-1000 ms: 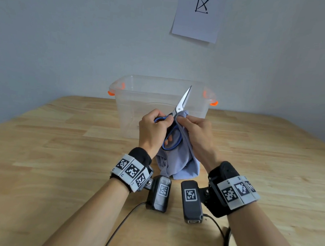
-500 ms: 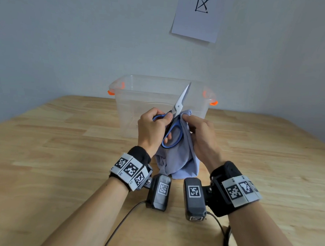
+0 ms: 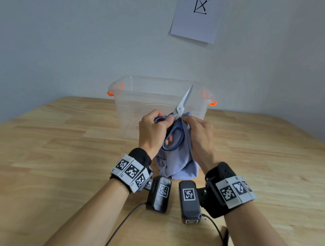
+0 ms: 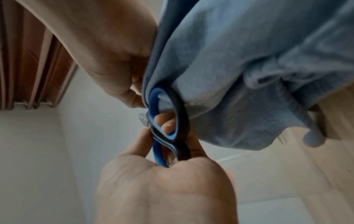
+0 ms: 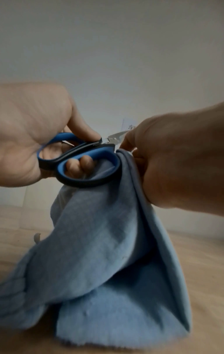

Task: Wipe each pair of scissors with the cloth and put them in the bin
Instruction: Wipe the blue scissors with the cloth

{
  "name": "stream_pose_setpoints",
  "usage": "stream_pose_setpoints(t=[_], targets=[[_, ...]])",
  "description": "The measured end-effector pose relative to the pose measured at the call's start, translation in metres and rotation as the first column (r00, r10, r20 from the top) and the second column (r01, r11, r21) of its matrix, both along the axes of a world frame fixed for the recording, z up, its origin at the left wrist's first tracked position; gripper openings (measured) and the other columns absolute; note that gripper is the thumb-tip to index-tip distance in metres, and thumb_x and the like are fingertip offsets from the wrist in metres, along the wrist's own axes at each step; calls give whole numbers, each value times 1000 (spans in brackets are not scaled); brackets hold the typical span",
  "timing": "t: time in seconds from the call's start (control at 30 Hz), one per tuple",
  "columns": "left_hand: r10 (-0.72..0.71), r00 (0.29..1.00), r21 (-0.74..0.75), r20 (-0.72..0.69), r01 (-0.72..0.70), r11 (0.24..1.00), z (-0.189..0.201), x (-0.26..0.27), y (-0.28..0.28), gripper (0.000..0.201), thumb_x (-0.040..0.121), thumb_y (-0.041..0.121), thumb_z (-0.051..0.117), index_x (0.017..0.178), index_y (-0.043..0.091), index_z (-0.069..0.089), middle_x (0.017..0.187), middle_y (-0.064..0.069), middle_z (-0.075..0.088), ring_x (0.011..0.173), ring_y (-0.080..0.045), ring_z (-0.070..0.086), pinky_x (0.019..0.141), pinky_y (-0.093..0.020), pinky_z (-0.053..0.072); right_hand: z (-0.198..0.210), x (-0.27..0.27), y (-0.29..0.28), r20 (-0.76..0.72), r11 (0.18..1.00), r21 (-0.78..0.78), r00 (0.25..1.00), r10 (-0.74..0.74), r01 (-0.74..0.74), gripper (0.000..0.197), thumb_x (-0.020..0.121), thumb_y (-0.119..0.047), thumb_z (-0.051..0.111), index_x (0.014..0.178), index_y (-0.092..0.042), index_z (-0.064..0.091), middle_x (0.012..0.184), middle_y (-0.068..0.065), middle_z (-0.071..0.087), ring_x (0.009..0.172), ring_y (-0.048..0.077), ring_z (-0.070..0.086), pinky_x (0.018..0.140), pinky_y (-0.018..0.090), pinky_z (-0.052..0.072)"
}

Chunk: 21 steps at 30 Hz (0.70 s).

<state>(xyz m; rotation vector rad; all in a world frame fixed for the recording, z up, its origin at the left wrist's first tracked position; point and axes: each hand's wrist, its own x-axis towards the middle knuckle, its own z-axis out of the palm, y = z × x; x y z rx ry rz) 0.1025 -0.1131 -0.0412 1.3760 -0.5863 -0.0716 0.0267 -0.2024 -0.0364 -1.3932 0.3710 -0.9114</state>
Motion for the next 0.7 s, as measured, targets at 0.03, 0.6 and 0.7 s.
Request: stream_pose_setpoints(t=[0.03, 0.6, 0.7], targets=[[-10, 1000, 0, -1, 10, 1000, 0, -1, 0, 29, 92, 9, 66, 69, 5, 50, 44, -9, 48, 37, -28, 48, 38, -26, 35, 0, -1, -2, 3, 999, 32, 1000, -12, 12, 28, 89, -7, 60, 62, -3, 52, 66, 13, 42, 64, 25, 38, 58, 33, 36], [-38, 999, 26, 15, 38, 999, 0, -3, 3, 30, 91, 7, 67, 66, 4, 50, 43, -6, 46, 34, -25, 45, 35, -23, 32, -8, -4, -15, 13, 984, -112, 990, 143, -140, 32, 96, -20, 63, 97, 13, 68, 92, 36, 67, 78, 31, 64, 79, 46, 55], [-66, 998, 52, 22, 64, 997, 0, -2, 4, 24, 91, 7, 66, 72, -3, 58, 45, -9, 46, 35, -26, 44, 37, -24, 33, -11, 3, -16, 35, 993, -109, 998, 46, -42, 27, 95, -18, 66, 89, 7, 72, 80, 21, 71, 74, 23, 63, 72, 40, 53]])
